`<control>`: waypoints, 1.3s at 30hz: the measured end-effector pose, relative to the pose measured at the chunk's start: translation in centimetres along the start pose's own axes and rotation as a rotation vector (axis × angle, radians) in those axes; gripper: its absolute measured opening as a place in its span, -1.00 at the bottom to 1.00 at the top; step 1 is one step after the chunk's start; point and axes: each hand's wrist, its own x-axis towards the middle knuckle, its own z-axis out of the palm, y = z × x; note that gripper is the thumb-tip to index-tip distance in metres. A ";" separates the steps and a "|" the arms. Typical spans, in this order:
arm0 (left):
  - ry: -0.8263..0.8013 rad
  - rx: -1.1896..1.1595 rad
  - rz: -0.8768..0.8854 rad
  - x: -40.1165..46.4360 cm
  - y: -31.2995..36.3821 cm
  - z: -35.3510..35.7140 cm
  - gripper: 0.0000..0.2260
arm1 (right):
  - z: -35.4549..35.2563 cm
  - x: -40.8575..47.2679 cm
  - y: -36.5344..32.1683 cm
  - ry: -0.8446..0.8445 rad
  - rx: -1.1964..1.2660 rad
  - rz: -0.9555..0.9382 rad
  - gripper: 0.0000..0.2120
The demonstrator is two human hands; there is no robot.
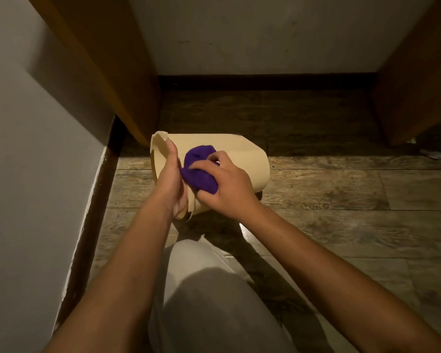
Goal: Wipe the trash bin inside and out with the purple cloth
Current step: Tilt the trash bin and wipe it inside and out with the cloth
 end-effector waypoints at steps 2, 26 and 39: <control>0.011 0.014 -0.022 0.0 -0.4 0.0 -0.33 | -0.8 -0.1 0.2 -0.052 -0.130 -0.063 -0.44; -0.124 0.886 0.296 -1.9 0.5 0.6 -0.41 | -3.4 0.3 3.3 0.457 0.471 0.440 -0.54; 0.123 0.755 0.247 -2.2 4.1 -0.1 -0.50 | 1.0 -1.1 6.5 0.477 0.112 0.449 -0.43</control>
